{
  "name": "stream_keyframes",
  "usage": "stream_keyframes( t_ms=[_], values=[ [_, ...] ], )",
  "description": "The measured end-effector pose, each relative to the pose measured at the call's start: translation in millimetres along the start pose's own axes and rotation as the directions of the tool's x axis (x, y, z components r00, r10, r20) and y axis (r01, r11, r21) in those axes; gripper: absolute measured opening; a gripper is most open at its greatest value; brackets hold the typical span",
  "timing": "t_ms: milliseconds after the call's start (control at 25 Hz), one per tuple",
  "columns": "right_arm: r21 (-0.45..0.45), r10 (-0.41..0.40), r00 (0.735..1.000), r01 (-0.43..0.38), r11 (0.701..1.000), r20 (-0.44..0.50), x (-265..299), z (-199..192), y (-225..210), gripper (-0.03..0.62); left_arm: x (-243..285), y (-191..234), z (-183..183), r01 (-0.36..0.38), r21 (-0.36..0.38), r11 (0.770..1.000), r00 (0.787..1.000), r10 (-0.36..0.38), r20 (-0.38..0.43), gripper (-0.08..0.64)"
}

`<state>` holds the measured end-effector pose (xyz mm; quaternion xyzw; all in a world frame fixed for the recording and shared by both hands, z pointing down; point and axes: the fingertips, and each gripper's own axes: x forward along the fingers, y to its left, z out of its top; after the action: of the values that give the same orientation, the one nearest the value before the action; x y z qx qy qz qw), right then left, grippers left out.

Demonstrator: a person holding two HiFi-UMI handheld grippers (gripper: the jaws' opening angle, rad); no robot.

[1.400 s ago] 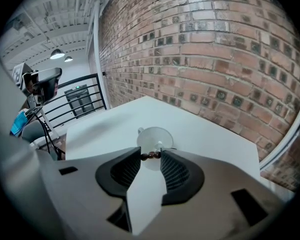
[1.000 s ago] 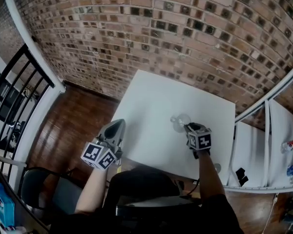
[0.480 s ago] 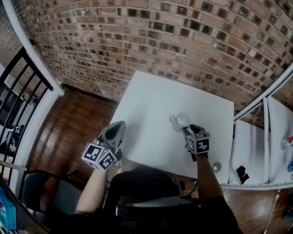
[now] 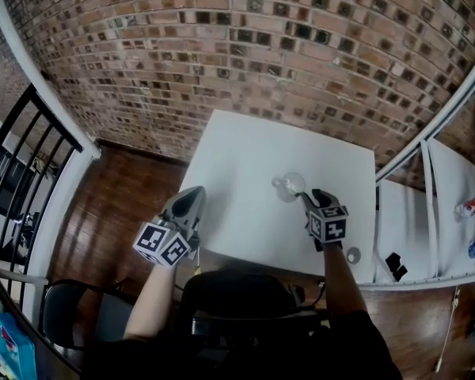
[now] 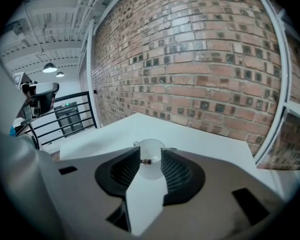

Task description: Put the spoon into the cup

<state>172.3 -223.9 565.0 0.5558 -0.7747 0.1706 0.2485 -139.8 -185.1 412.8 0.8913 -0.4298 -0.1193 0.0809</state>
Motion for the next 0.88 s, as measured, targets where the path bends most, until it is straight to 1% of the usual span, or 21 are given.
stream_keyframes(
  t_ms=[80, 120, 160, 200, 280, 320, 400, 480, 600, 720, 880],
  values=[
    [0.014, -0.016, 0.999, 0.015, 1.000, 0.048, -12.0, 4.9, -1.6, 0.135, 0.7, -1.4, 0.2, 0.010, 0.003, 1.000, 1.000, -0.010, -0.003, -0.008],
    [0.027, -0.024, 0.997, 0.022, 0.999, 0.073, -18.4, 6.8, -2.5, 0.123, 0.4, -1.7, 0.6, 0.013, 0.003, 1.000, 1.000, -0.013, -0.003, -0.008],
    [0.048, -0.033, 0.995, 0.029, 0.998, 0.096, -24.7, 8.4, -4.2, 0.095, 0.2, -2.1, 1.3, 0.016, 0.002, 1.000, 1.000, -0.016, -0.003, -0.008],
    [0.074, -0.042, 0.992, 0.033, 0.997, 0.117, -30.7, 10.2, -6.6, 0.081, 0.6, -2.9, 2.1, 0.020, 0.000, 1.000, 1.000, -0.020, -0.003, -0.008],
    [0.130, -0.058, 0.986, 0.037, 0.991, 0.158, -42.1, 14.8, -12.3, 0.075, 3.5, -6.2, 4.3, 0.036, 0.001, 0.999, 0.999, -0.036, -0.002, -0.008],
    [0.154, -0.067, 0.981, 0.039, 0.987, 0.183, -48.3, 18.5, -14.9, 0.073, 5.8, -8.6, 5.8, 0.046, 0.004, 0.999, 0.999, -0.046, -0.002, -0.008],
    [0.183, -0.087, 0.967, 0.043, 0.982, 0.240, -63.0, 27.0, -18.4, 0.014, 10.4, -14.3, 7.7, 0.067, 0.008, 0.998, 0.998, -0.067, -0.002, -0.008],
    [0.179, -0.103, 0.955, 0.054, 0.982, 0.279, -77.5, 31.8, -20.7, 0.006, 13.7, -19.0, 6.0, 0.088, 0.009, 0.996, 0.996, -0.088, -0.007, -0.008],
    [0.166, -0.141, 0.948, 0.095, 0.981, 0.286, -95.1, 25.0, -30.2, 0.005, 14.5, -21.7, -1.8, 0.102, 0.002, 0.995, 0.995, -0.102, -0.023, -0.008],
    [0.204, -0.184, 0.938, 0.126, 0.971, 0.295, -113.1, 15.8, -40.4, 0.003, 13.2, -23.1, -3.6, 0.105, -0.009, 0.994, 0.994, -0.105, -0.018, -0.008],
    [0.223, -0.230, 0.915, 0.161, 0.962, 0.331, -140.4, 10.0, -35.5, 0.002, 8.8, -28.2, -0.3, 0.117, -0.018, 0.993, 0.993, -0.117, -0.006, -0.008]
  ],
)
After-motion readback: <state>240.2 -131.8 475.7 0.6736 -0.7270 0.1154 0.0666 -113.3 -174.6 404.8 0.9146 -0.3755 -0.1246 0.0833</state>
